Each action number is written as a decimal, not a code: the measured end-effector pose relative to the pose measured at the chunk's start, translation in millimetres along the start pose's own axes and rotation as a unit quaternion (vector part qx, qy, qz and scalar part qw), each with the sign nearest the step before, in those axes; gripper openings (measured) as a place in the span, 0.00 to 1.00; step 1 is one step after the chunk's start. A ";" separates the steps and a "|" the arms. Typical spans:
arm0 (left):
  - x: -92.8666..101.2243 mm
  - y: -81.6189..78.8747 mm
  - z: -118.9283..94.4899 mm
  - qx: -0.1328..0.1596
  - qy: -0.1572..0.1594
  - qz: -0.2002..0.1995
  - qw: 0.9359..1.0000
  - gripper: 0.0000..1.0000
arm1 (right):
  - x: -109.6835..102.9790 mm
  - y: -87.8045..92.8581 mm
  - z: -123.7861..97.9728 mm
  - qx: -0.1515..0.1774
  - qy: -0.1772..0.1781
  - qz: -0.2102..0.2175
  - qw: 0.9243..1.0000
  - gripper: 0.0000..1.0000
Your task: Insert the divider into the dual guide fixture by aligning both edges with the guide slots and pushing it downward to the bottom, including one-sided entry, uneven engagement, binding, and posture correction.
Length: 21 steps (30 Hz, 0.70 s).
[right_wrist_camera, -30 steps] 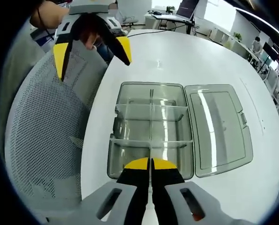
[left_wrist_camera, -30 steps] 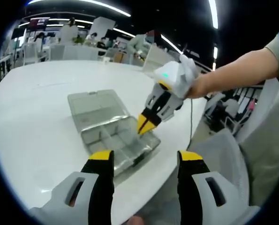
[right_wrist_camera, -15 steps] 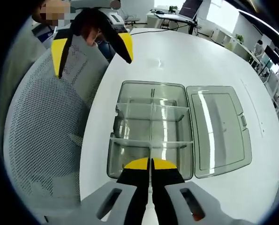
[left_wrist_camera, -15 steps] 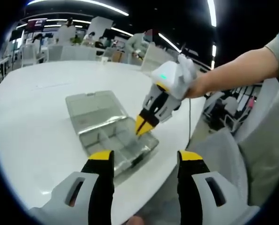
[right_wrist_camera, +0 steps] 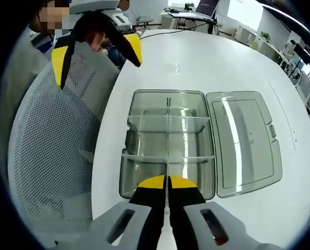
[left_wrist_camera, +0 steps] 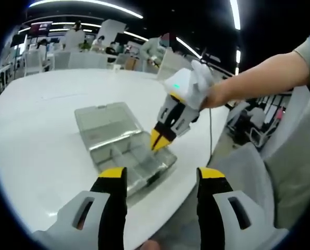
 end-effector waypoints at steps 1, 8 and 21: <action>-0.4 0.0 -0.4 0.000 0.000 0.000 1.000 0.52 | -0.1 0.2 -0.2 0.001 0.001 0.001 1.000 0.00; -0.9 -1.2 -2.3 -0.002 0.000 0.001 1.000 0.52 | 5.0 0.6 -13.5 0.024 0.014 0.025 0.999 0.05; -4.5 -4.7 -11.0 0.004 -0.009 0.001 1.000 0.52 | 6.2 4.2 -48.2 0.063 0.030 0.039 0.997 0.06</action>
Point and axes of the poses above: the point that each gripper's makers call its tool centre point, and the gripper's own axes: z roughly forward along the fingers, x roughly to its right, y roughly out of its underside, the point moved 10 cm from there along -z, roughly backward along the fingers, and after that the axes turned 1 degree about -z, right-handed, at the moved point
